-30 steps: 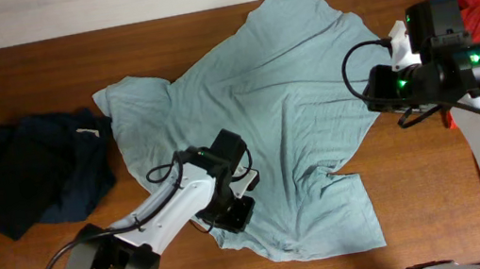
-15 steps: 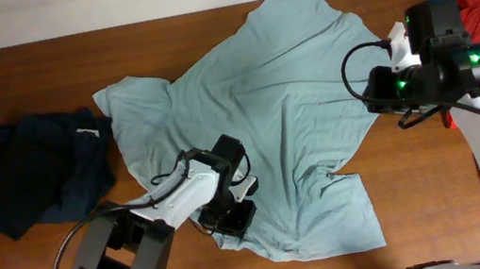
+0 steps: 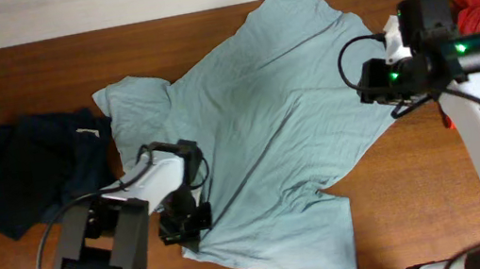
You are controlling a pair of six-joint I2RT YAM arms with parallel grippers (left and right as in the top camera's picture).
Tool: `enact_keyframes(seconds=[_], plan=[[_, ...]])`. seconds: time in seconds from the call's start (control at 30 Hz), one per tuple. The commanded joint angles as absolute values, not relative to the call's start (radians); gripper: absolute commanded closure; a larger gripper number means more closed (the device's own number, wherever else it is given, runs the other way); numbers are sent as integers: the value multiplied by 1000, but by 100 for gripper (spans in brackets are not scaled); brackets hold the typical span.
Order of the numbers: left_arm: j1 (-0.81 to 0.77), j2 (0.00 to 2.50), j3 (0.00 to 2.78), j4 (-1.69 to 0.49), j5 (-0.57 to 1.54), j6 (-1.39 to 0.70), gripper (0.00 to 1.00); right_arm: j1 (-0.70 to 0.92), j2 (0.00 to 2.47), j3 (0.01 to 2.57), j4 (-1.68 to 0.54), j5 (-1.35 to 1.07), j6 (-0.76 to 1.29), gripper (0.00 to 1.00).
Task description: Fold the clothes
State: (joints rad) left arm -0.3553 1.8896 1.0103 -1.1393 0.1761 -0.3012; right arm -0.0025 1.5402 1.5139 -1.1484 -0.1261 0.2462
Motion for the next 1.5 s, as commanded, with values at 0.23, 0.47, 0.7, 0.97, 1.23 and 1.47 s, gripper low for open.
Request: enact_keyframes(seconds=[0.23,0.47,0.7,0.97,1.23,1.47], plan=[[-96,1889,996,-1124,87,-301,99,-69,1765,1528,-1024,-48,253,47],[64,1795,1003,-1118,68,-264,99,-180,1871,1528,-915,-56,252,46],[146,1683,1005,-1128,55,-233,100,-231,2020,1528,-876,-112,240,46],[146,1639,1005,-1139,56,-230,99,-240,2142,1528,-789,-108,271,96],[146,1639,1005,-1137,55,-229,99,-261,2151,1494,-871,128,358,96],[146,1636,1005,-1139,56,-193,100,-370,2151,1451,-1011,178,500,96]])
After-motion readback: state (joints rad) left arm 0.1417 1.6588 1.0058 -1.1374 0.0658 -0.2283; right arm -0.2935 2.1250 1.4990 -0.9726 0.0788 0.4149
